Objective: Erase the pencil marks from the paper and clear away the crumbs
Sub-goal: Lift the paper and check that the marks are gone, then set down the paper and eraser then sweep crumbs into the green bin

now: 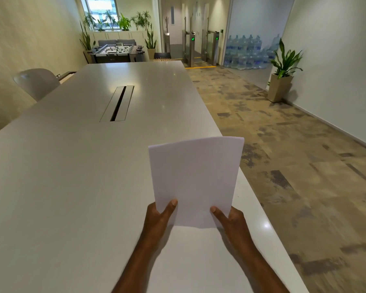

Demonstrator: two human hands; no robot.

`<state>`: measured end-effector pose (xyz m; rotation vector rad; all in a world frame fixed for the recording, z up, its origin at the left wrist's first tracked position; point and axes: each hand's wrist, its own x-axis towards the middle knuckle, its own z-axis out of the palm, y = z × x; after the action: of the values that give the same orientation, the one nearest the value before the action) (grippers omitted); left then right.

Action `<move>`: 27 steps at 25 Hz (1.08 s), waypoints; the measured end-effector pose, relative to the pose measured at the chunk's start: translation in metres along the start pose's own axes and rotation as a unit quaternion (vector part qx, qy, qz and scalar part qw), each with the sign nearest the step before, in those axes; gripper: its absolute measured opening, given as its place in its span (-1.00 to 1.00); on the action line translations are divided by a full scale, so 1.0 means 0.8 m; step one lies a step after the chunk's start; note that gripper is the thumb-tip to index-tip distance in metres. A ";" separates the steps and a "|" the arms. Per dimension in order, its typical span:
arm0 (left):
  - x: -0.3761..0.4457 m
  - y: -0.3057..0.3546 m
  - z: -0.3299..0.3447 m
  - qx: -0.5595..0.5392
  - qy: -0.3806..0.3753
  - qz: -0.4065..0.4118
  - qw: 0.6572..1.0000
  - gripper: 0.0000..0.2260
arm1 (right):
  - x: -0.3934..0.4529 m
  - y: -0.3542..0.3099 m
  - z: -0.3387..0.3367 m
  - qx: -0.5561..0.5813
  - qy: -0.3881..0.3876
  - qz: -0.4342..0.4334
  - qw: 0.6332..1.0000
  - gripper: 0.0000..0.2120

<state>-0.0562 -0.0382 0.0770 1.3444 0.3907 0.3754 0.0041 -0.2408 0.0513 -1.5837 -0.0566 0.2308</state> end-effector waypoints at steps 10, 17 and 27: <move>0.043 -0.002 -0.013 -0.047 0.029 -0.048 0.997 -0.63 | 0.073 -0.040 0.042 -0.056 0.003 -0.051 0.997 -0.43; 0.195 0.067 -0.059 0.064 0.092 -0.061 0.992 -0.71 | 0.207 -0.095 0.117 -0.140 -0.050 0.013 0.989 -0.62; 0.303 0.015 -0.073 0.186 0.073 -0.170 0.965 -0.74 | 0.293 -0.049 0.150 -0.313 -0.013 0.046 0.948 -0.69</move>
<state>0.1277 0.1299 0.0643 1.5829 0.8357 0.1151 0.2156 -0.0792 0.0628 -2.2212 -0.0822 0.3270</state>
